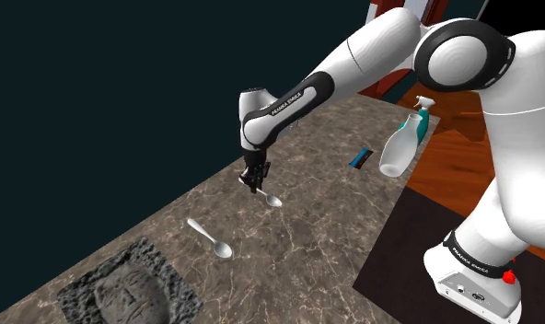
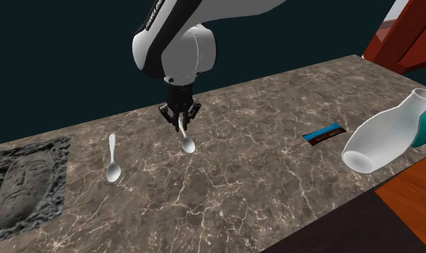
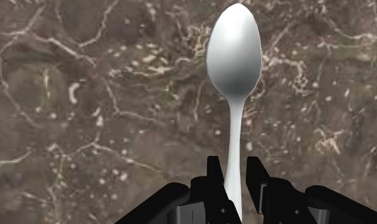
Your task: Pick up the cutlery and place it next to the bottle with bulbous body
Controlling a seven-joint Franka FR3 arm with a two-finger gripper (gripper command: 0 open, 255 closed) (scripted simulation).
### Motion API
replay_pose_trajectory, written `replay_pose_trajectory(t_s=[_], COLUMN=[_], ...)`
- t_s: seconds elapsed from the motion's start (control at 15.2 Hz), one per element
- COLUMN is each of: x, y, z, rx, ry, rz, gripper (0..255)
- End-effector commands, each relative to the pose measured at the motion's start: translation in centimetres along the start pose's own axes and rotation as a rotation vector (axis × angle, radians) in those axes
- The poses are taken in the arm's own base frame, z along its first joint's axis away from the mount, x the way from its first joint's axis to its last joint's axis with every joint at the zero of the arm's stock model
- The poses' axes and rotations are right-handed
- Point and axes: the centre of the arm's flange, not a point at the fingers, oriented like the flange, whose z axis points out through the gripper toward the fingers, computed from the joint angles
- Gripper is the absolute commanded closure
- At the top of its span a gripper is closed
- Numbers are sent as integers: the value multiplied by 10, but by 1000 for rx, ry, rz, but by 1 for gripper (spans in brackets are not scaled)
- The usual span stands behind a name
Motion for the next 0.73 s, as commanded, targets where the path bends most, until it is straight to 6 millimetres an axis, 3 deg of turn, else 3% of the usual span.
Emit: replay_pose_trajectory(t_s=[0.0,0.66], x=[-2,-9], y=[-1,-9], z=[-10,-62], rx=[0,0], ry=[-1,-1], rz=[0,0], gripper=[255,255])
